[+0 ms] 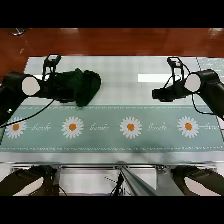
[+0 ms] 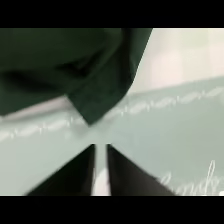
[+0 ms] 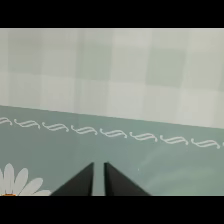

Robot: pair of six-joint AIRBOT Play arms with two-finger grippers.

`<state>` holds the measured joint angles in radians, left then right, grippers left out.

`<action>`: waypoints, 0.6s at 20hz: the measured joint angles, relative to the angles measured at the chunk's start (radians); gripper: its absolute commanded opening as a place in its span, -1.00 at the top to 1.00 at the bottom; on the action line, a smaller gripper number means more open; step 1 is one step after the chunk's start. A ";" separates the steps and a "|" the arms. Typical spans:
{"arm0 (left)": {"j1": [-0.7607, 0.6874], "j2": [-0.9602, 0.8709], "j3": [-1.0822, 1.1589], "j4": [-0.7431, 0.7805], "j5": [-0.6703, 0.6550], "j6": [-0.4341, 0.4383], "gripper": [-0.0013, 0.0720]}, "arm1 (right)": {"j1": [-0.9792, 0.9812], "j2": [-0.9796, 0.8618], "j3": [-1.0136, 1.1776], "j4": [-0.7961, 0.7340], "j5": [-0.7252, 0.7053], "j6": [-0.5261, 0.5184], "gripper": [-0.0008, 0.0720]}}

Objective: Fold the shirts.

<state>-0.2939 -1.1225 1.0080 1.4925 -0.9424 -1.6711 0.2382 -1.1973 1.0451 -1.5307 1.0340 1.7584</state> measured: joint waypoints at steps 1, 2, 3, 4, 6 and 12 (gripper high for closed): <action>0.001 -0.007 0.000 0.012 0.070 -0.001 -0.96 | 0.000 -0.002 0.000 -0.009 -0.013 0.001 -0.74; 0.002 -0.017 0.000 0.032 0.147 0.002 -0.95 | 0.000 -0.005 0.000 -0.019 -0.018 0.002 -0.74; 0.005 -0.032 0.001 0.056 0.233 0.010 -0.95 | 0.000 -0.008 -0.001 -0.027 -0.023 0.005 -0.74; 0.011 -0.052 0.006 0.079 0.327 0.016 -0.95 | 0.000 -0.011 -0.003 -0.034 -0.023 0.006 -0.74; 0.031 -0.111 0.030 0.108 0.466 0.023 -0.95 | 0.000 -0.016 -0.011 -0.037 -0.022 0.008 -0.74; 0.074 -0.410 0.233 0.142 0.378 0.033 -0.95 | 0.000 -0.021 -0.029 -0.024 -0.020 0.010 -0.74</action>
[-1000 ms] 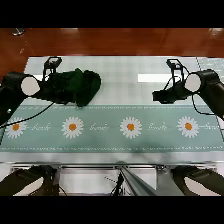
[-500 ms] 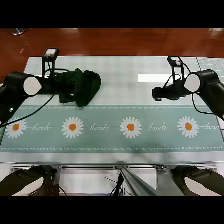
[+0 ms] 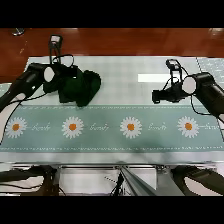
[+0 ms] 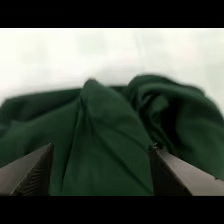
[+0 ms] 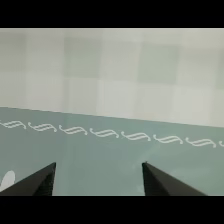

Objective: Fold the shirts.

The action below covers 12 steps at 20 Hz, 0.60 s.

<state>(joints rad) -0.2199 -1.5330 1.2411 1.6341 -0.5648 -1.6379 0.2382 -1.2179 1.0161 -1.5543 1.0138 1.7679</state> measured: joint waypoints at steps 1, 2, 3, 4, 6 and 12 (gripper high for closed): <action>0.000 -0.043 0.034 0.000 -0.042 0.000 -0.95 | 0.000 0.000 0.000 0.007 -0.003 0.001 -0.74; -0.002 -0.087 0.067 -0.001 -0.099 0.000 -0.95 | 0.000 0.000 -0.001 0.011 -0.011 0.002 -0.74; -0.003 -0.124 0.097 -0.008 -0.149 -0.005 -0.95 | 0.000 0.000 -0.002 0.018 -0.019 0.002 -0.74; -0.003 -0.157 0.128 -0.021 -0.199 -0.014 -0.94 | 0.000 0.000 -0.002 0.029 -0.025 0.002 -0.74; -0.004 -0.210 0.175 -0.051 -0.303 -0.030 0.38 | 0.000 0.000 -0.002 0.052 -0.042 0.002 -0.74; 0.014 -0.229 0.301 -0.143 -0.618 0.061 0.87 | 0.000 0.090 0.001 0.075 -0.039 0.000 -0.74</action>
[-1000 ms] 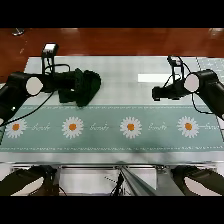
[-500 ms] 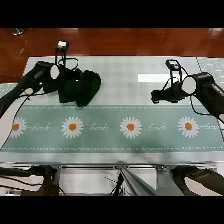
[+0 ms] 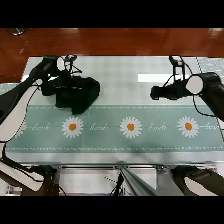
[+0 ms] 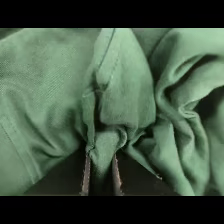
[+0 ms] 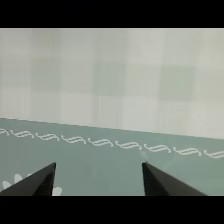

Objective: Fold the shirts.

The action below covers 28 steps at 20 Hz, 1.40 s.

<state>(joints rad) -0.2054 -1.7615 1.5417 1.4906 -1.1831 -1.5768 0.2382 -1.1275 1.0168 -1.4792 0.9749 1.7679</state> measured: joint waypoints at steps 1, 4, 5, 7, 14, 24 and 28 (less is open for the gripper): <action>0.006 0.023 0.024 -0.037 -0.006 0.014 0.87 | 0.000 0.037 0.001 0.002 0.007 0.000 -0.74; 0.023 0.138 0.101 -0.162 -0.036 0.039 0.87 | 0.000 0.179 0.001 0.003 0.034 0.000 -0.74; 0.024 0.184 0.124 -0.196 -0.035 0.044 0.87 | 0.000 0.233 0.002 0.003 0.044 0.000 -0.73; 0.022 0.295 0.172 -0.254 -0.017 0.050 0.87 | 0.000 0.338 0.002 0.003 0.063 -0.002 -0.73; -0.070 0.605 0.322 -0.323 0.109 0.046 0.87 | 0.000 0.639 0.002 0.018 0.183 -0.013 -0.74; -0.510 0.722 0.072 -0.298 0.308 -0.034 0.87 | 0.000 0.821 0.002 0.037 0.232 -0.013 -0.73; -0.612 0.760 -0.283 -0.282 0.404 -0.155 0.87 | 0.000 0.832 0.001 0.032 0.238 -0.013 -0.74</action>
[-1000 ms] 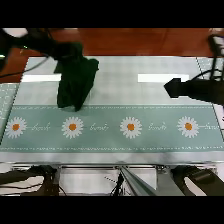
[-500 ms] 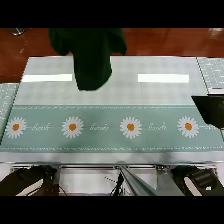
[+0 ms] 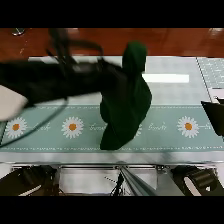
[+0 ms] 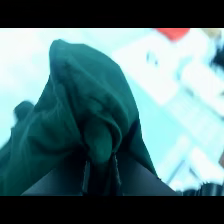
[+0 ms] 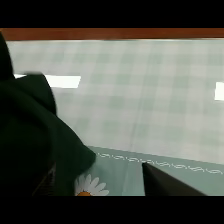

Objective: Fold the shirts.

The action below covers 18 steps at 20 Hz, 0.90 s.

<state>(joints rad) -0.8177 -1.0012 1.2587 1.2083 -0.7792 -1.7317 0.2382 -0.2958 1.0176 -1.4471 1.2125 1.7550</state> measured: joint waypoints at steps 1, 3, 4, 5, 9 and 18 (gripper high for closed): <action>-0.013 0.007 -0.080 0.004 0.013 -0.031 0.87 | 0.000 0.001 -0.004 -0.006 0.002 0.000 -0.73; -0.029 0.016 -0.232 0.005 0.046 -0.075 0.87 | 0.000 0.002 -0.026 -0.015 0.004 0.000 -0.74; -0.034 0.017 -0.294 0.006 0.047 -0.088 0.87 | 0.000 0.002 -0.048 -0.019 0.004 0.001 -0.73; -0.036 0.020 -0.354 0.006 0.053 -0.099 0.84 | 0.000 0.002 -0.077 -0.020 0.004 0.005 -0.74; 0.006 0.023 -0.481 0.006 0.020 -0.116 -0.95 | 0.000 -0.010 -0.252 -0.047 -0.029 0.071 -0.74; 0.483 0.106 -0.443 0.031 -0.236 0.001 -0.95 | -0.396 -0.275 -0.252 -0.404 0.014 0.157 -0.74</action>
<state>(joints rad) -0.3344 -0.8951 0.8162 1.2392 -1.0153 -1.7306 -0.1581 -0.5709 0.7654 -1.8511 1.2263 1.9118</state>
